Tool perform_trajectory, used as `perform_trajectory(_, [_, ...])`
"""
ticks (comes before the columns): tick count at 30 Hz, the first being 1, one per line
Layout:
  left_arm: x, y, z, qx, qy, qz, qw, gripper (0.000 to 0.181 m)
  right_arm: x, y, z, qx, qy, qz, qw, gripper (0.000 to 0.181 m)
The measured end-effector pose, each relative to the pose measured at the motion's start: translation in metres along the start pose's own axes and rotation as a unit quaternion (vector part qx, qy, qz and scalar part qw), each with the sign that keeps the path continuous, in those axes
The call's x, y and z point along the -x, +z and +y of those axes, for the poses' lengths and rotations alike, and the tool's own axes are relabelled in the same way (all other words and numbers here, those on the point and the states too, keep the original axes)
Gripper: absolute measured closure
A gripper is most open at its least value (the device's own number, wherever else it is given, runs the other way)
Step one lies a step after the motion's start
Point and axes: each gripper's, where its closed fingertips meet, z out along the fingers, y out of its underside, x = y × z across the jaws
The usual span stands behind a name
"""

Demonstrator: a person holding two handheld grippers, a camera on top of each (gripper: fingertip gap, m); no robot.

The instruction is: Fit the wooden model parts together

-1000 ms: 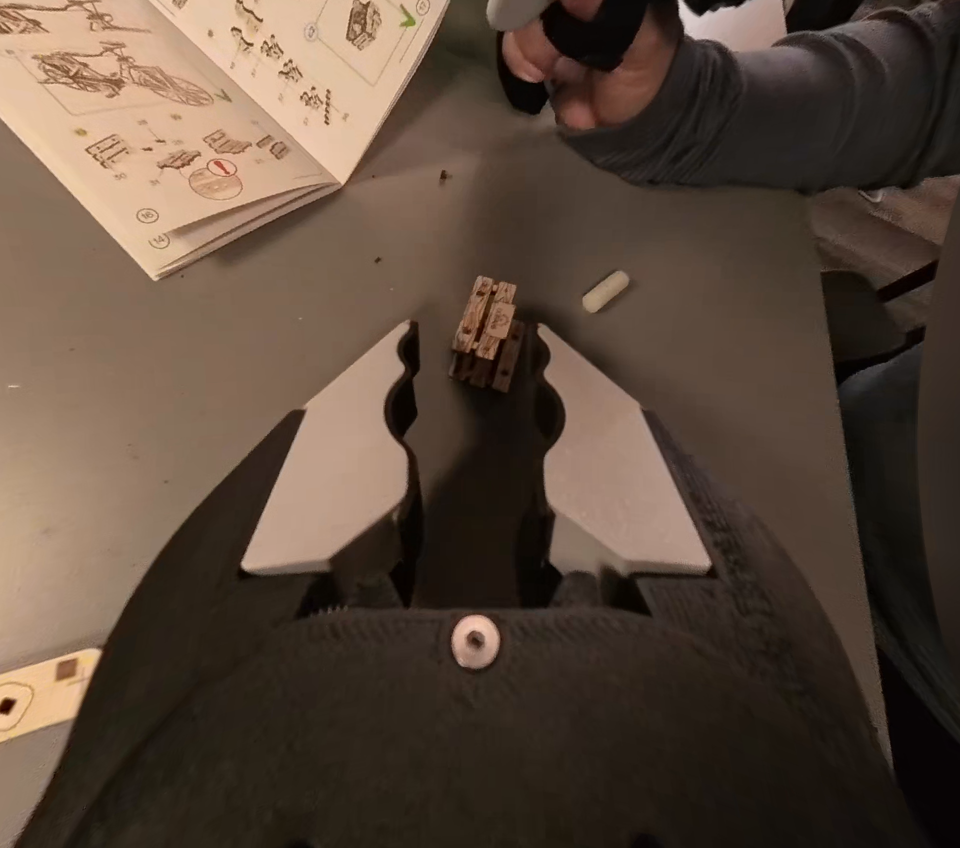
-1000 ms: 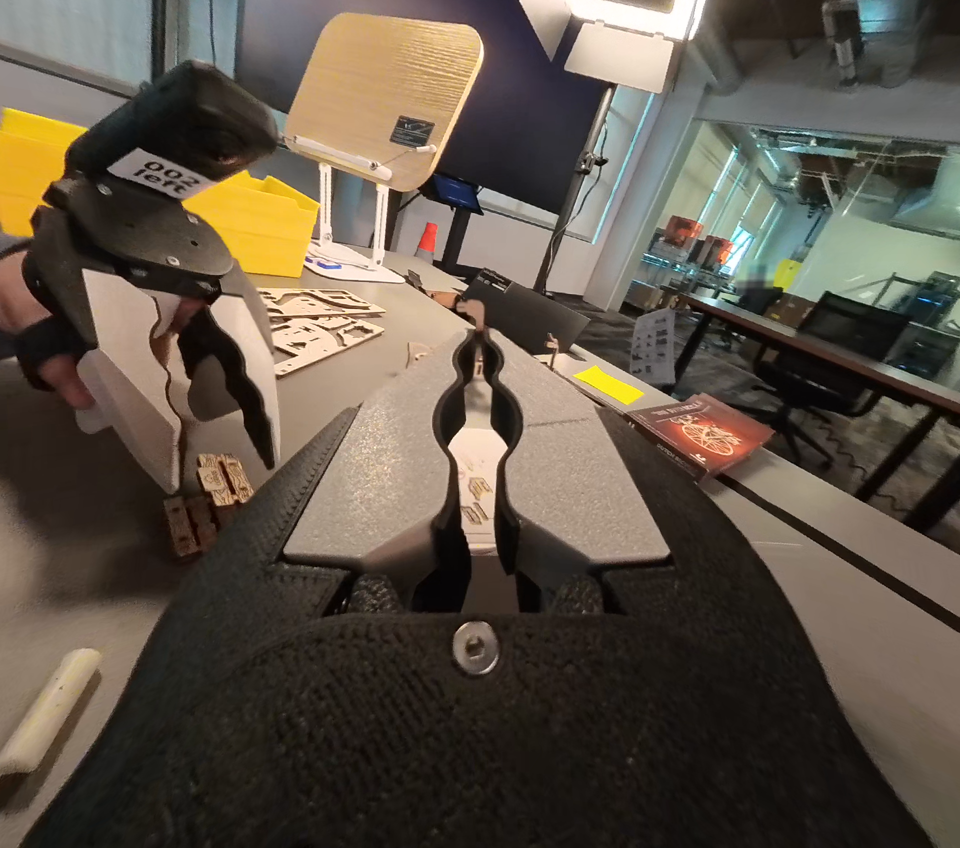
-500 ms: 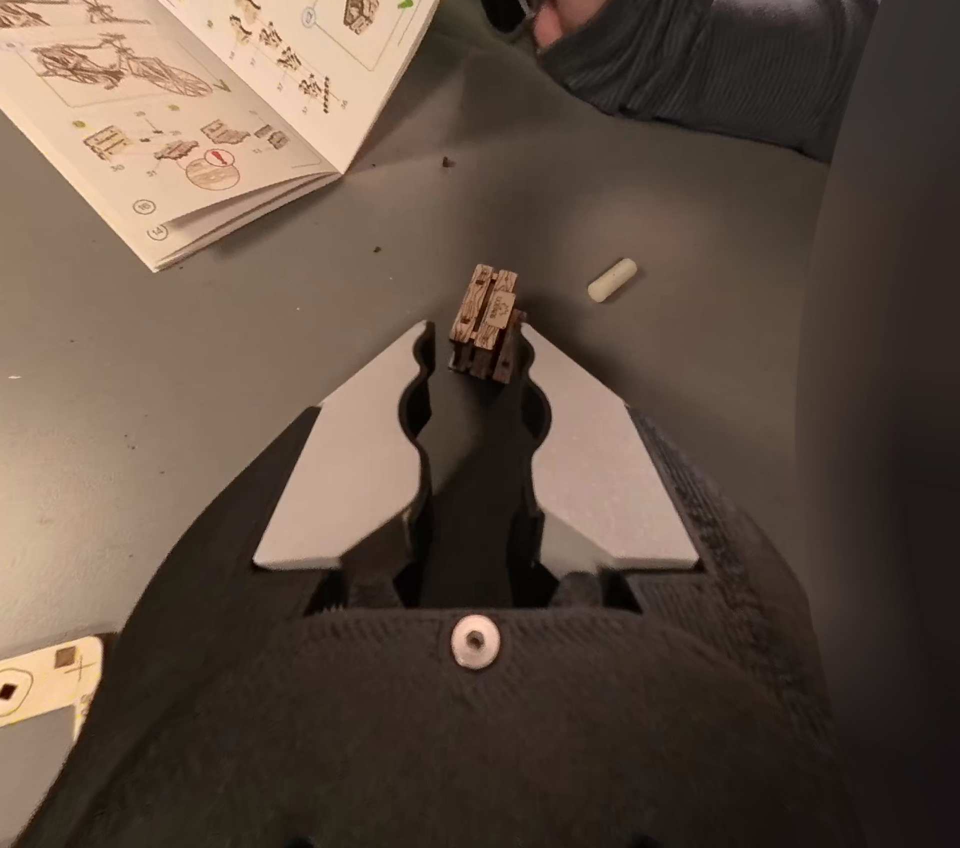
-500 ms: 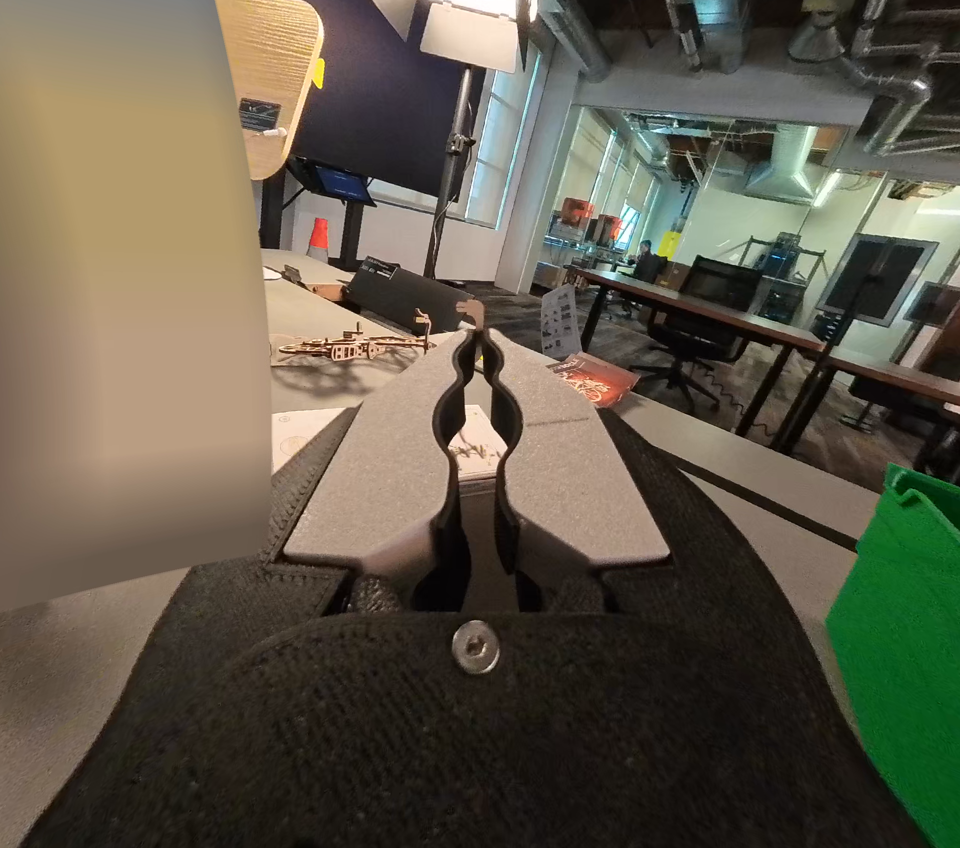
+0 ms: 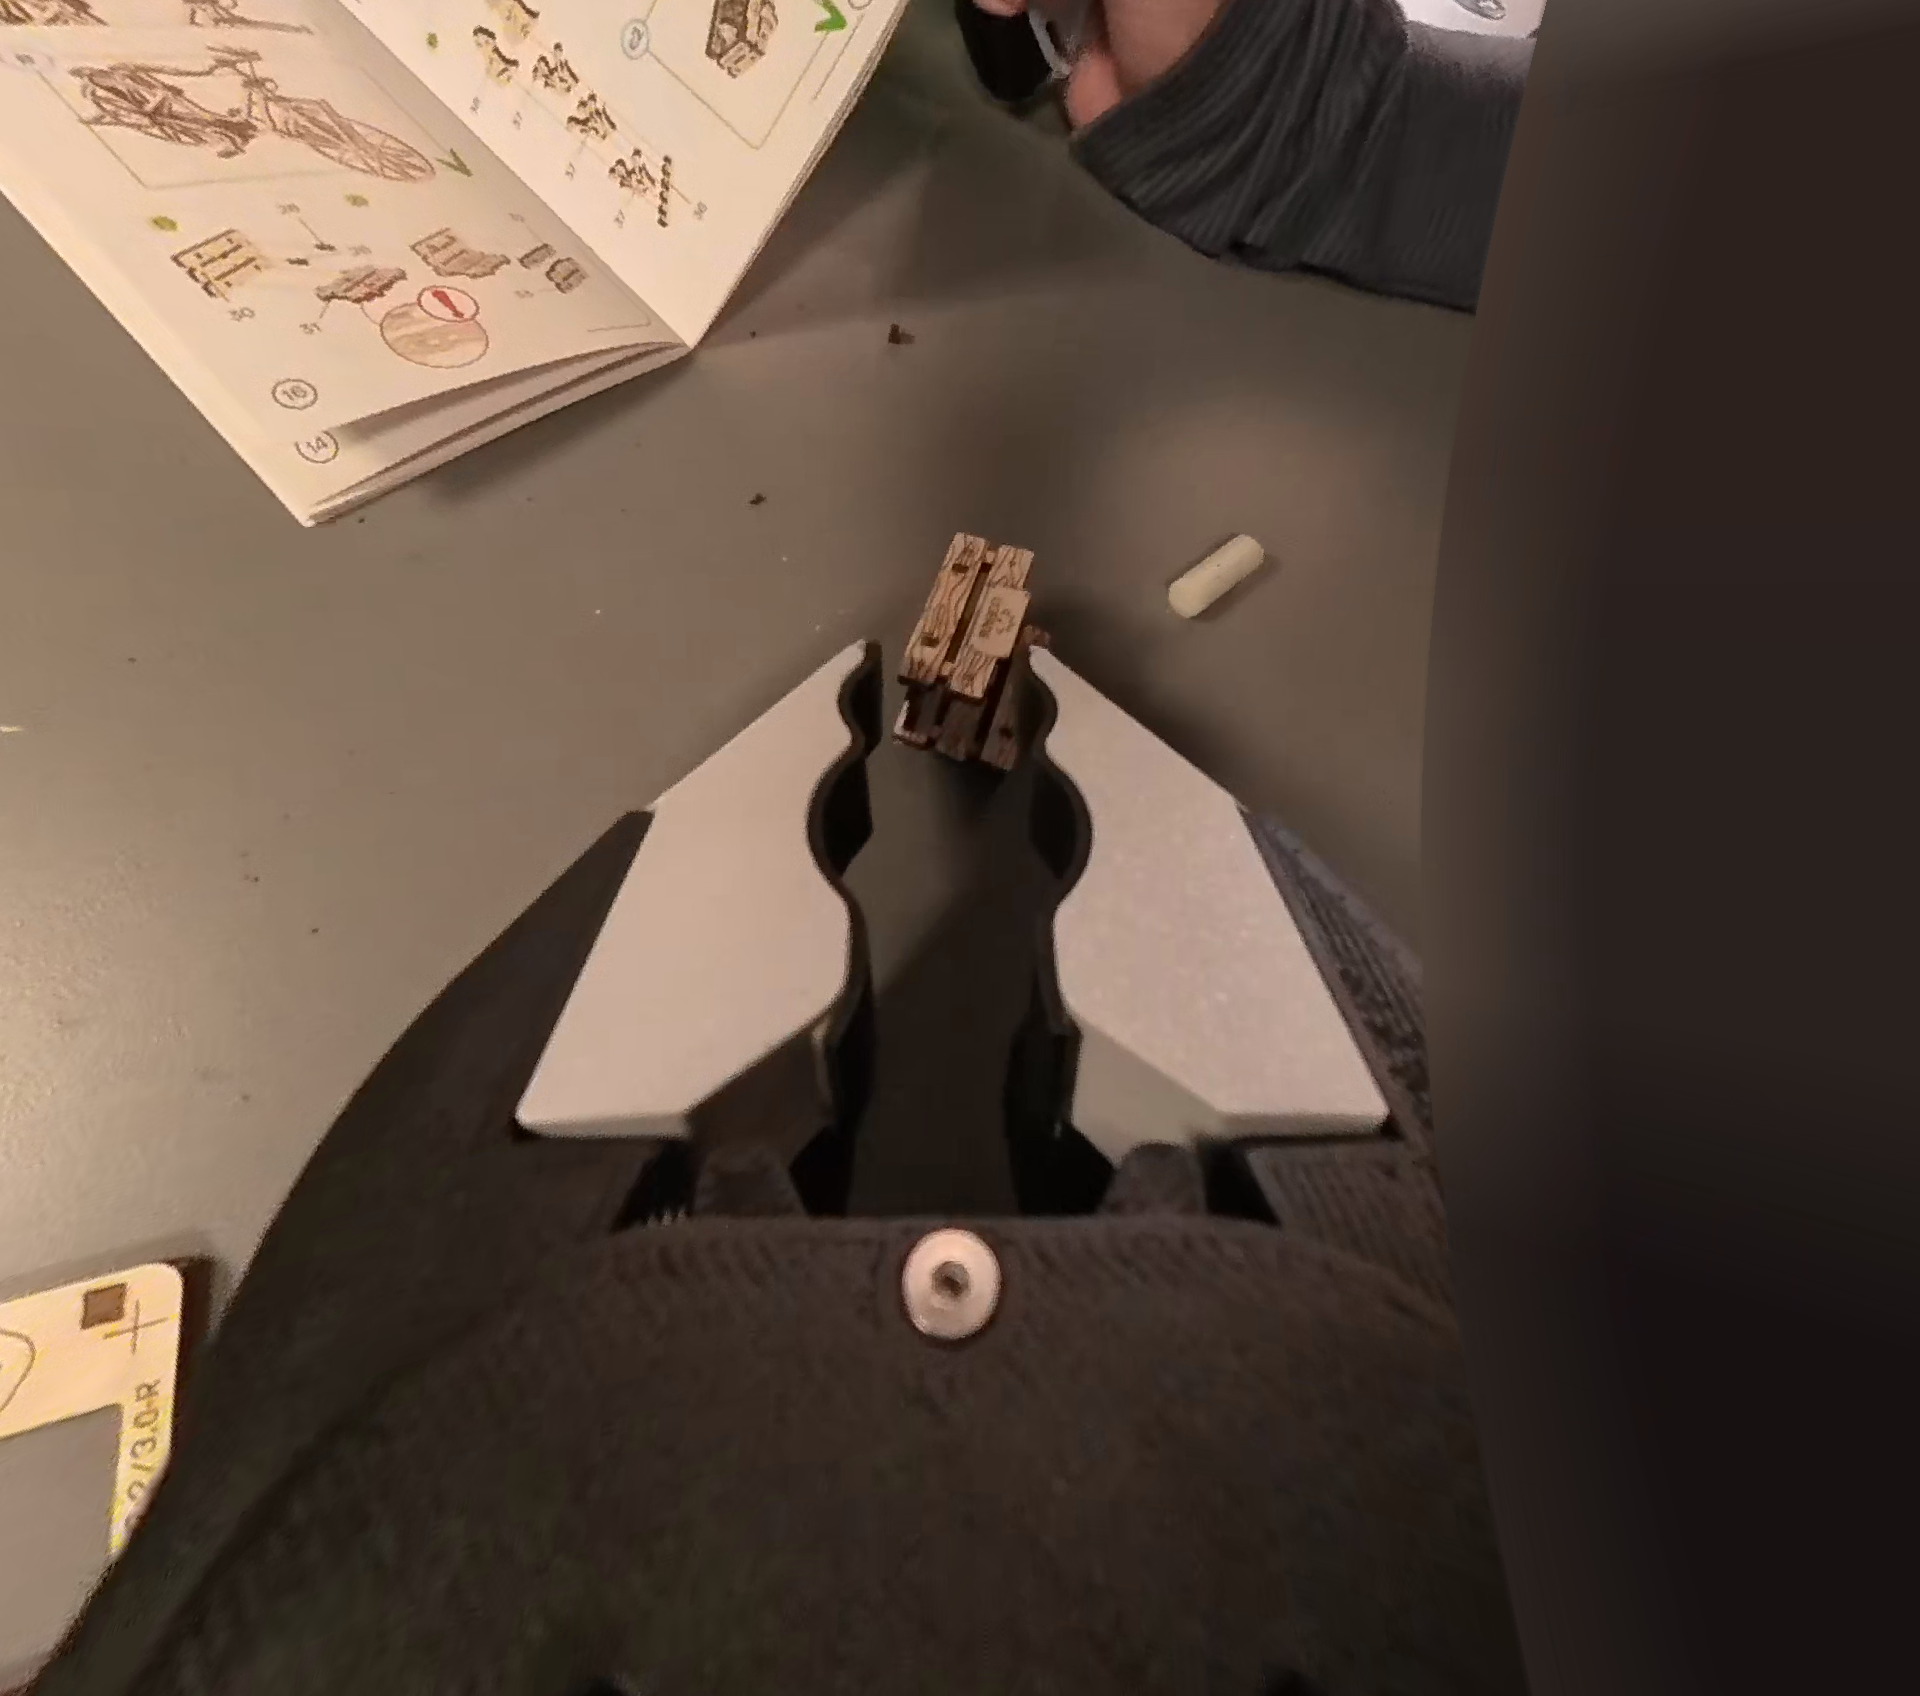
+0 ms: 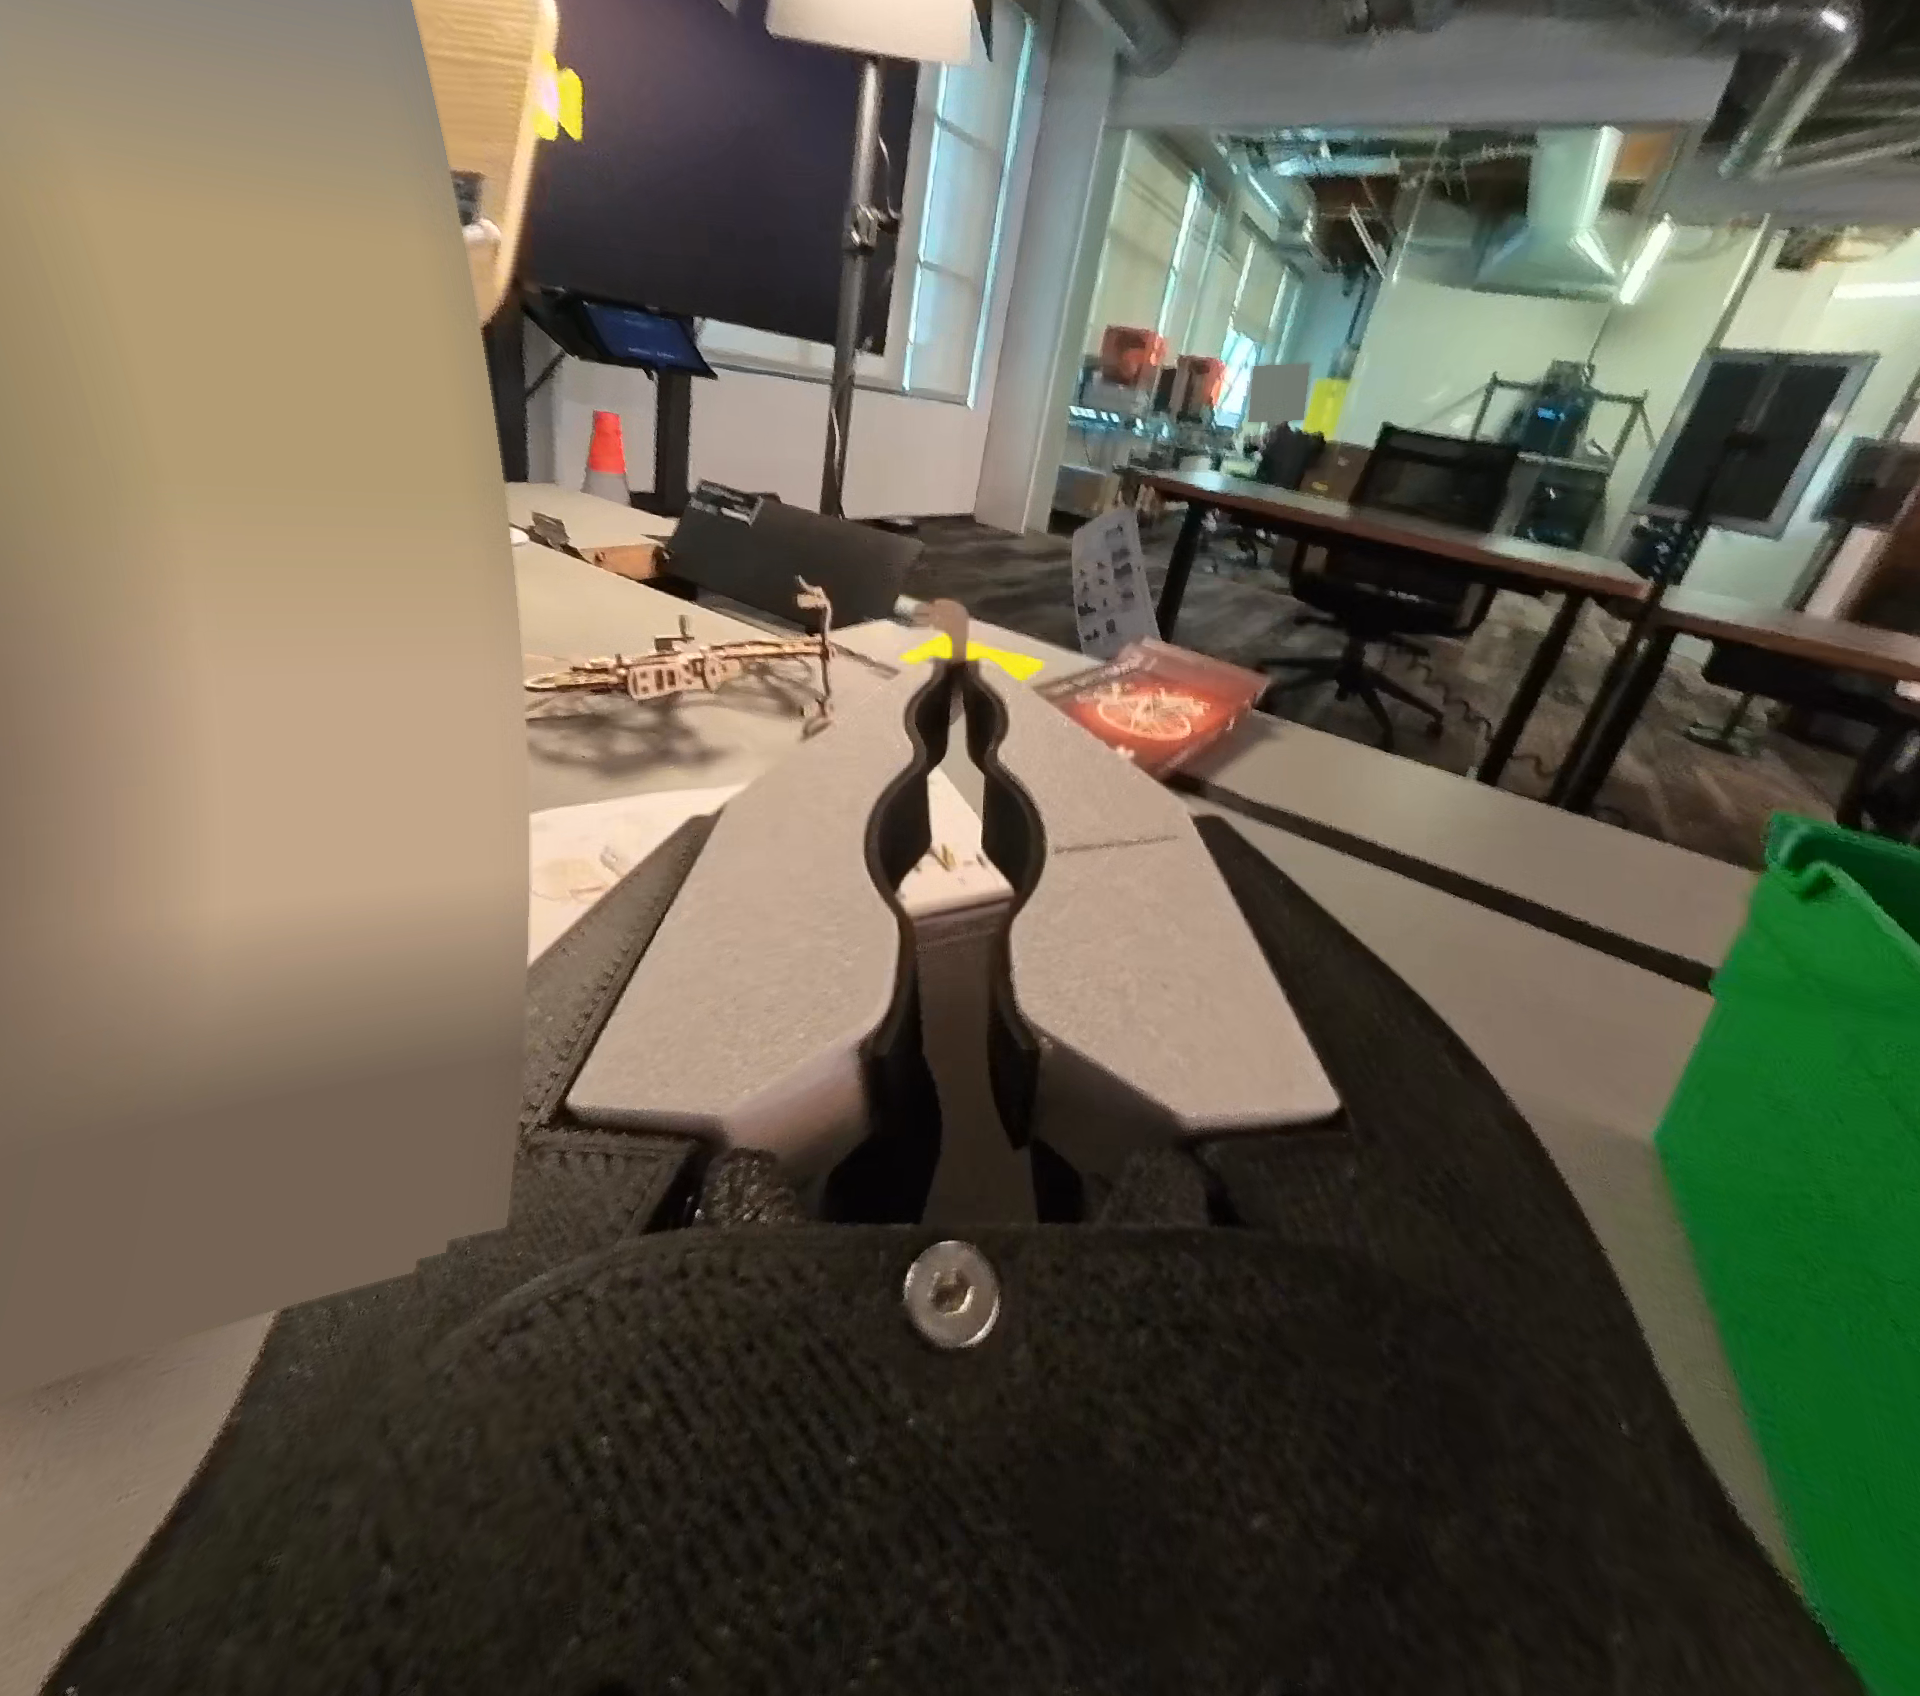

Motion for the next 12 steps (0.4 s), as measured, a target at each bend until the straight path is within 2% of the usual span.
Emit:
perform_trajectory(1, [0.000,0.001,0.001,0.003,-0.002,0.000,1.000,0.158,-0.002,0.001,0.004,0.013,0.002,0.005,1.000,0.181])
perform_trajectory(4, [0.001,0.002,0.002,0.008,-0.004,0.000,1.000,0.158,0.007,0.007,0.023,0.077,-0.018,-0.020,0.997,0.181])
perform_trajectory(7, [0.001,0.002,0.003,0.010,-0.006,0.001,1.000,0.158,0.017,0.010,0.060,0.200,-0.106,-0.054,0.973,0.181])
perform_trajectory(12, [0.000,0.002,0.003,0.013,-0.006,0.001,1.000,0.160,0.007,0.005,0.074,0.255,-0.094,-0.045,0.961,0.181])
